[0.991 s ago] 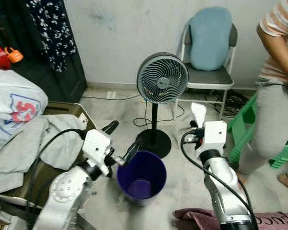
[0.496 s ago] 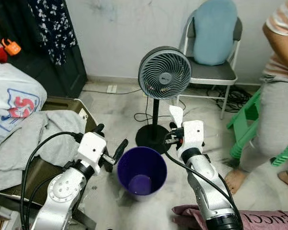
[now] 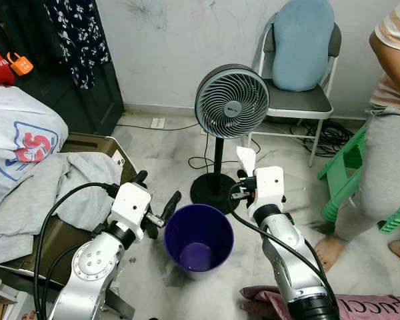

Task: Clean up the room

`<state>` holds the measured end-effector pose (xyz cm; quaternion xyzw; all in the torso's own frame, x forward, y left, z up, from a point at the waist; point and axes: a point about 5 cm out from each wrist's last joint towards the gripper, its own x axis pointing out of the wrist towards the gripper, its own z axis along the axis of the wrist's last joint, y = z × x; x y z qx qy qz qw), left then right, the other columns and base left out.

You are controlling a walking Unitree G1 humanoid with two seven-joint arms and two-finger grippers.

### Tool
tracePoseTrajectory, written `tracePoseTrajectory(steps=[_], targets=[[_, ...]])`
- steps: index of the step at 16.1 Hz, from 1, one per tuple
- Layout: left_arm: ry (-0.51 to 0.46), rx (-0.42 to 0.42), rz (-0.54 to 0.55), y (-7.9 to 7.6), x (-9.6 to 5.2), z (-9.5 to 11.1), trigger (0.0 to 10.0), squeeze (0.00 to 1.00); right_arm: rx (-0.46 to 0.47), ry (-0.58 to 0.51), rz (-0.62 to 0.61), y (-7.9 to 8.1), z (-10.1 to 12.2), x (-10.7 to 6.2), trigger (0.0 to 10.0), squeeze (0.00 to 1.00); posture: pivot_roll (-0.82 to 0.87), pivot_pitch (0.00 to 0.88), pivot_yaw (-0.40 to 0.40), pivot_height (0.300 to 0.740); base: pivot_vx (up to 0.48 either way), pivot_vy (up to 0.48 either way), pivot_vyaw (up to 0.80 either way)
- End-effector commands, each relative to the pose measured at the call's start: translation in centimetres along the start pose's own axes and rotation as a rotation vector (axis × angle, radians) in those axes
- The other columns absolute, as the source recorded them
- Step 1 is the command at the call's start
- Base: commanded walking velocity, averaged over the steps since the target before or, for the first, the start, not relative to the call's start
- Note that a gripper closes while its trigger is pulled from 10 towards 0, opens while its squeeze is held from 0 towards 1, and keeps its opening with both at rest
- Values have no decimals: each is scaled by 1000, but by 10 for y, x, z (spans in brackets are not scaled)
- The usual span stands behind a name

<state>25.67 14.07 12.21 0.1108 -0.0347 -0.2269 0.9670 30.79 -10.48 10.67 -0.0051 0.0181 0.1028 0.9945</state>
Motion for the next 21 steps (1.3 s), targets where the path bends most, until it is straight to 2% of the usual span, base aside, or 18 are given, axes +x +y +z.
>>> tracePoseTrajectory(steps=[1, 6, 10, 17, 21], targets=[[-17, 13, 7, 3, 2, 4, 10000, 0, -5, -9, 7, 1, 2, 2, 10000, 0, -10, 105, 10, 740, 0, 0, 0], [-37, -22, -18, 1, 2, 6, 10000, 0, -30, -25, 24, 4, 5, 6, 10000, 0, -10, 109, 8, 740, 0, 0, 0], [-43, -29, -23, 1, 3, 7, 10000, 0, -29, -27, 22, 4, 5, 7, 10000, 0, -12, 108, 8, 740, 190, 0, 0], [-55, -40, -29, 0, 4, 8, 10000, 0, -29, -35, 23, 5, 5, 9, 10000, 0, -14, 106, 10, 740, 331, 0, 570], [-52, -46, -16, 0, 5, 8, 10000, 0, -24, -36, 18, 4, 5, 9, 10000, 0, -14, 109, 10, 740, 64, 0, 0]])
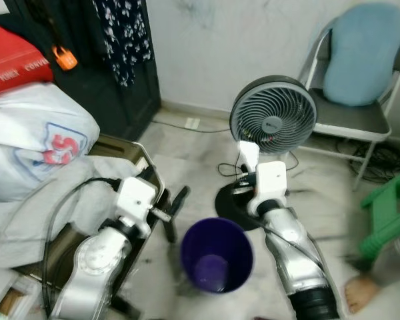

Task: Clean up the room

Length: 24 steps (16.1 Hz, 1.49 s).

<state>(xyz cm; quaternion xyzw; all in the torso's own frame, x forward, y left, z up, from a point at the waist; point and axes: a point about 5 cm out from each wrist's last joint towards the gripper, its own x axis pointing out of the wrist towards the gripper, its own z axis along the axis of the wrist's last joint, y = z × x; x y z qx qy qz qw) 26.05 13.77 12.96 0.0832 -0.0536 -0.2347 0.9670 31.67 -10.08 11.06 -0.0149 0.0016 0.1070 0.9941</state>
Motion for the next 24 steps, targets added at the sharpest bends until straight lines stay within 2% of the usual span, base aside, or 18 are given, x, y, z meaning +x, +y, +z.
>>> tracePoseTrajectory(steps=[1, 3, 5, 7, 11, 12, 15, 18, 20, 21, 24], targets=[[-1, 0, -3, 0, 0, 0, 10000, 0, 5, -6, 9, 2, 0, -1, 10000, 0, -14, 109, 10, 740, 0, 0, 0], [-1, 7, 2, 0, 0, 1, 10000, 0, 13, -10, 8, 1, 1, -1, 10000, 0, -12, 109, 9, 740, 0, 0, 0], [-6, 15, -5, 0, -1, 1, 10000, 0, -29, -15, 9, 1, 1, -1, 10000, 0, -11, 107, 8, 740, 0, 0, 247], [-21, 23, -63, -2, -5, 5, 10000, 0, -1, -9, 1, 2, -1, -1, 10000, 0, -7, 108, 9, 740, 0, 0, 641], [18, 62, -98, 8, -24, 0, 10000, 0, -6, 22, -35, 0, -6, -3, 10000, 0, 5, 118, 18, 740, 0, 0, 0], [32, 64, -117, 9, -31, 0, 10000, 0, -2, 55, -59, -1, -12, -3, 10000, 0, 17, 127, 23, 740, 0, 0, 0], [40, 59, -151, 5, -40, 3, 10000, 0, 14, 117, -124, -3, -22, -3, 10000, 0, 36, 150, 34, 740, 0, 0, 0], [29, 49, -168, 0, -41, 8, 10000, 0, 25, 168, -183, -9, -29, -3, 10000, 0, 40, 153, 42, 740, 0, 0, 0], [20, 66, -231, -8, -42, 13, 10000, 0, 20, 268, -255, -17, -42, -4, 10000, 0, 48, 166, 48, 740, 0, 0, 0], [20, 75, -251, -10, -43, 14, 10000, 0, 41, 299, -268, -17, -47, -5, 10000, 0, 51, 168, 49, 740, 0, 0, 0], [34, 76, -262, -11, -52, 18, 10000, 0, 23, 321, -278, -14, -52, -7, 10000, 0, 77, 207, 67, 740, 0, 0, 0]])
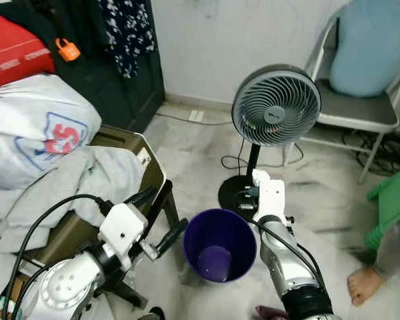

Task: Clean up the room

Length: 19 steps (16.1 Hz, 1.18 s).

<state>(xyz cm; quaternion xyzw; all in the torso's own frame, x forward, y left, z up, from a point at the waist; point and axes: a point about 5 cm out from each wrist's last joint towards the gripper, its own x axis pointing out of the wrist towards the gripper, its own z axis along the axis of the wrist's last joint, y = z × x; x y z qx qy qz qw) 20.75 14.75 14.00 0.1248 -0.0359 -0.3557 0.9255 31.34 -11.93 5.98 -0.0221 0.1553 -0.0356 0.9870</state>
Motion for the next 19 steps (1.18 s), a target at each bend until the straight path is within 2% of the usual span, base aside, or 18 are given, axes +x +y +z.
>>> tracePoseTrajectory(steps=[1, 3, 7, 11, 12, 16, 17, 19], targets=[[23, 7, 2, 1, -8, 2, 10000, 0, 6, 15, -2, 4, -2, -1, 10000, 0, 80, 214, 69, 740, 0, 0, 0], [65, -12, 24, -4, -21, -1, 10000, 0, 25, 51, 6, 12, -7, 4, 10000, 0, 104, 251, 91, 740, 0, 0, 0], [84, -23, 65, -5, -31, 7, 10000, 0, -6, 77, 7, 13, -11, 8, 10000, 0, 137, 295, 112, 740, 0, 0, 0], [95, -27, 58, -7, -38, 13, 10000, 0, -28, 87, 8, 15, -10, 14, 10000, 0, 168, 320, 134, 740, 0, 0, 0], [111, -26, 43, -7, -41, 16, 10000, 0, -46, 80, 8, 19, -8, 17, 10000, 0, 180, 327, 145, 740, 0, 0, 0], [123, -26, 41, -5, -41, 18, 10000, 0, -45, 85, -8, 15, -7, 22, 10000, 0, 192, 335, 158, 740, 0, 0, 0], [126, -27, 43, -4, -42, 18, 10000, 0, -40, 85, -9, 15, -7, 22, 10000, 992, 191, 337, 155, 740, 0, 0, 0], [129, -31, 43, -5, -41, 18, 10000, 0, -61, 79, -16, 15, -7, 23, 10000, 1000, 189, 338, 152, 740, 0, 0, 0]])
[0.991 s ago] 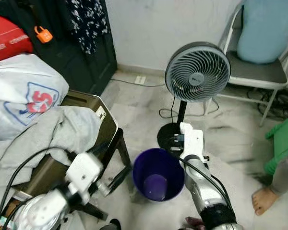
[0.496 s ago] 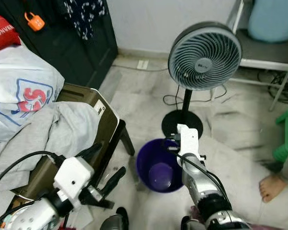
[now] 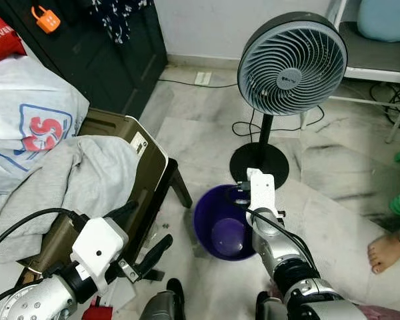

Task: Clean up the room

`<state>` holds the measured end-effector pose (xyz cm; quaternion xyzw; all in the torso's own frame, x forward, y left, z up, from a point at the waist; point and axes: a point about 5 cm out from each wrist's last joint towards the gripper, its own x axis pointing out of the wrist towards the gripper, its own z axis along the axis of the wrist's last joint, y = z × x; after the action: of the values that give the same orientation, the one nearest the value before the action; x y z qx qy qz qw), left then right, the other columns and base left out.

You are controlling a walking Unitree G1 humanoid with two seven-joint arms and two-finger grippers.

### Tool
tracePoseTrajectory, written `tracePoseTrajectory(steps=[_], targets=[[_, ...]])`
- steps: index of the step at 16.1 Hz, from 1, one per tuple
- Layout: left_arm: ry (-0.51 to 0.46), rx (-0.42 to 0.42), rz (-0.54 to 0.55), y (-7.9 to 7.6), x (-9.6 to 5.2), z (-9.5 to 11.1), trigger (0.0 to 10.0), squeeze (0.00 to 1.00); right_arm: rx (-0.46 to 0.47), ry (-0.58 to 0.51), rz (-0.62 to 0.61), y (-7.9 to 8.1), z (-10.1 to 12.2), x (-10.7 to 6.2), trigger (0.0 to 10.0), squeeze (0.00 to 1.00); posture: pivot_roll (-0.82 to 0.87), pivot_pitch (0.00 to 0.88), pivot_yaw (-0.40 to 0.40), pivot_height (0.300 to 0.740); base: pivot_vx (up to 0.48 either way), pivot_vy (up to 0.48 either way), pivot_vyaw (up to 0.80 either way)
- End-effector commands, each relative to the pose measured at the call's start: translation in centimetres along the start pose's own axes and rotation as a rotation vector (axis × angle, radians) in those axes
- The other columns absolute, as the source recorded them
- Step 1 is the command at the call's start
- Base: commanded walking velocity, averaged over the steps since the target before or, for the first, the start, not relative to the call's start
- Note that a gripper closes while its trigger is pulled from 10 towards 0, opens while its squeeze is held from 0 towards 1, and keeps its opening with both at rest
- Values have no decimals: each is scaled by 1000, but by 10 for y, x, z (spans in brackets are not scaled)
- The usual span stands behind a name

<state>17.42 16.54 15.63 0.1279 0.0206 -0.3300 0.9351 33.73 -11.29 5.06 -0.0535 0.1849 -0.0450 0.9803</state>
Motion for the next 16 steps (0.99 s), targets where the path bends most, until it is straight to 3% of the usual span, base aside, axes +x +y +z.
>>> tracePoseTrajectory(steps=[1, 16], targets=[[16, 3, 5, 0, -3, 0, 10000, 0, -17, 11, 12, 6, -5, -2, 10000, 1000, 187, 335, 152, 740, 0, 0, 0], [7, 5, 23, 3, 7, -1, 10000, 0, -17, -37, -9, 5, 1, 0, 10000, 1000, 177, 315, 156, 740, 0, 0, 0]])
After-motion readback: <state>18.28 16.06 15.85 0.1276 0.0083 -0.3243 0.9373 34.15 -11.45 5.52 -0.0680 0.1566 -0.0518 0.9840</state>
